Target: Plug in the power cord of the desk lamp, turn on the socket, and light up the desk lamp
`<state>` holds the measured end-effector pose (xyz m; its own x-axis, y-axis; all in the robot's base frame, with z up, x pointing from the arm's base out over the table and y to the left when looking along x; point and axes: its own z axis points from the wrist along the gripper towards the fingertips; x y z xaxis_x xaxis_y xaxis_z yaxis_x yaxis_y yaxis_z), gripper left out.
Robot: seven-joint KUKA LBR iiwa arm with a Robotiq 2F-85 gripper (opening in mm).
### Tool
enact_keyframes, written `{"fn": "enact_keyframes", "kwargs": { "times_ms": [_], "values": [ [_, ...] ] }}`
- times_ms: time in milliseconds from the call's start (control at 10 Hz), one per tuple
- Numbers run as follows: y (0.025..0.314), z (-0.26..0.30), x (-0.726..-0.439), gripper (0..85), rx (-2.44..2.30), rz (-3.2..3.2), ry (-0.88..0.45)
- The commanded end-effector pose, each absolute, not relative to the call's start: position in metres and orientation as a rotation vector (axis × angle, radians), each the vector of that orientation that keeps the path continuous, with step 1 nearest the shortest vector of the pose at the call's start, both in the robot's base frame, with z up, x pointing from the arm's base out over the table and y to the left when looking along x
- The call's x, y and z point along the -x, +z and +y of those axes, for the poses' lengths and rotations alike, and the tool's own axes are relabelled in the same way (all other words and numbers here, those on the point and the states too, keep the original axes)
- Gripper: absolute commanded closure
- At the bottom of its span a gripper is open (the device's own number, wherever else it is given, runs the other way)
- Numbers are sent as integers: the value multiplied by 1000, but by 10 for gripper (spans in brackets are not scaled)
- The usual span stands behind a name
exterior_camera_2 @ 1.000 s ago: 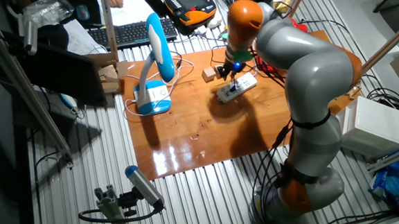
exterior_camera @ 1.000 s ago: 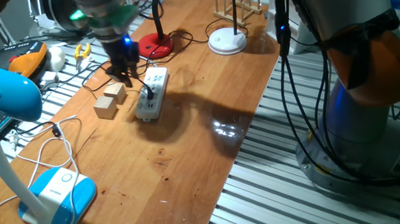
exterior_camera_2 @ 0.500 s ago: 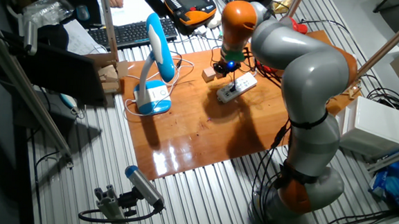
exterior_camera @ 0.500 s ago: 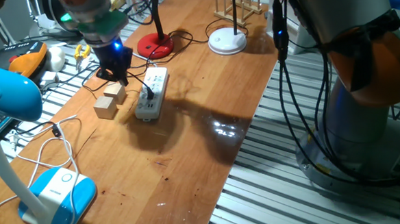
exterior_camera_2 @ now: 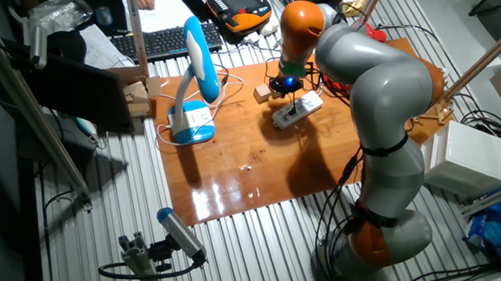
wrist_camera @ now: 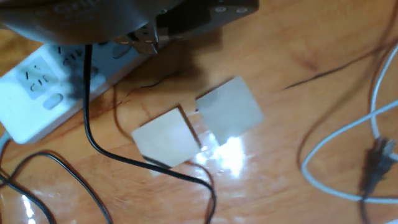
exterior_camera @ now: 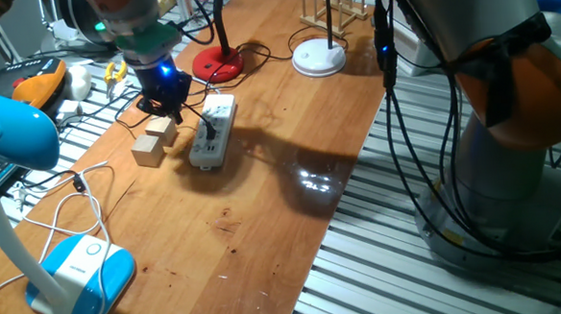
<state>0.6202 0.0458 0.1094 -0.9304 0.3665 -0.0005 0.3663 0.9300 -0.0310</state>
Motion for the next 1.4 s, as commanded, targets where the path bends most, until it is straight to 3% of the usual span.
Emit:
{"fn": "enact_keyframes", "kwargs": {
  "times_ms": [0, 1300],
  "values": [
    [106, 46, -620, 510, 1019, -2971, 54],
    [66, 39, -613, 510, 1307, -2971, 175]
  ]
}}
